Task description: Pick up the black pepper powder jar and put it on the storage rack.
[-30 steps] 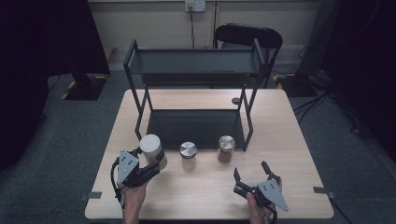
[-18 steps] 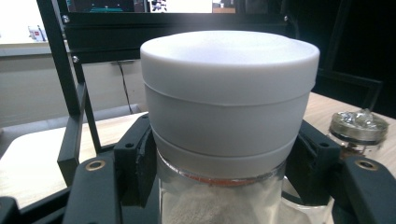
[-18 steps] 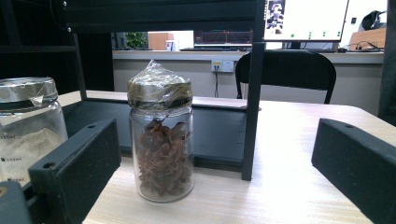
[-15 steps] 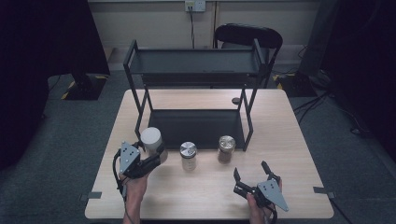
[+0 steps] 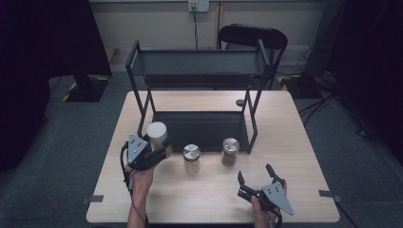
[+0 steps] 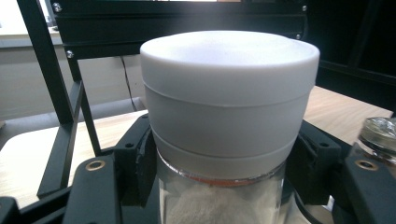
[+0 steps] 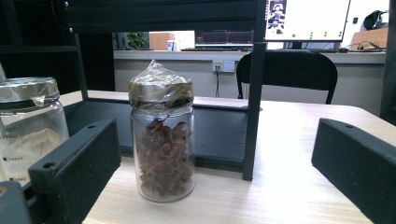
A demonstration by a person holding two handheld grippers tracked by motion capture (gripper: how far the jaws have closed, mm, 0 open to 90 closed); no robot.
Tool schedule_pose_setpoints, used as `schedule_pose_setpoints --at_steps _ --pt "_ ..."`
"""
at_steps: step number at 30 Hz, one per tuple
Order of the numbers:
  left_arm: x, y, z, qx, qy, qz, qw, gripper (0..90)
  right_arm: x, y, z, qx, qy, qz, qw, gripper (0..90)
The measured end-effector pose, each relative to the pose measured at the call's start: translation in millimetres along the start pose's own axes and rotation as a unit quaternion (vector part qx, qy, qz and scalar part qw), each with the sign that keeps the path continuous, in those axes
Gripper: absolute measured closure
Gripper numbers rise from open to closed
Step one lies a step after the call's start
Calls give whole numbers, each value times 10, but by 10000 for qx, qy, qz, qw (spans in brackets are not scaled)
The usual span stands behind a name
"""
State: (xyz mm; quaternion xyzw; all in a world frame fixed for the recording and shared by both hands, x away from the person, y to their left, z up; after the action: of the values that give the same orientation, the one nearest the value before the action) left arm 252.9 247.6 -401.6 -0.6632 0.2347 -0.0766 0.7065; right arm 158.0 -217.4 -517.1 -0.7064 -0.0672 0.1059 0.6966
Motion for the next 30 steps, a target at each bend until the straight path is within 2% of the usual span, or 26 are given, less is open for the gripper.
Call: schedule_pose_setpoints --at_steps 2,6,9,13,17,30 --pt "30 -20 -23 106 -62 44 9999 348 0 0 0 0 1 0 10000 1" --pt "103 -5 27 -84 17 34 10000 348 0 0 -2 0 -6 -1 10000 1" --pt "169 -30 19 -5 -31 82 10000 348 0 1 -4 -1 -13 -2 10000 1" --pt "238 -57 44 -54 -35 59 10000 348 0 0 -4 0 -14 -1 10000 1" --pt "304 -104 61 7 -77 106 9999 348 -1 1 -5 -1 -16 -2 10000 1" --pt "500 -21 143 -41 -71 138 9999 348 -1 0 -5 -4 -19 -1 10000 1"
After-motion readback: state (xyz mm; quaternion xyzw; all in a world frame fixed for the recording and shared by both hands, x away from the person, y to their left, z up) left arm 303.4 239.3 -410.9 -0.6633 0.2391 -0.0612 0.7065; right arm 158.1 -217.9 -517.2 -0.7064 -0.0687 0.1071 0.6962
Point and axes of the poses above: each handheld gripper's, and its own axes: x roughly forward along the jaws, y roughly out of its underside, z roughly to its left, the point moved 1 cm from there along x, roughly forward along the jaws, and after that the axes turned 5 degrees about z, right-handed, at the moved point
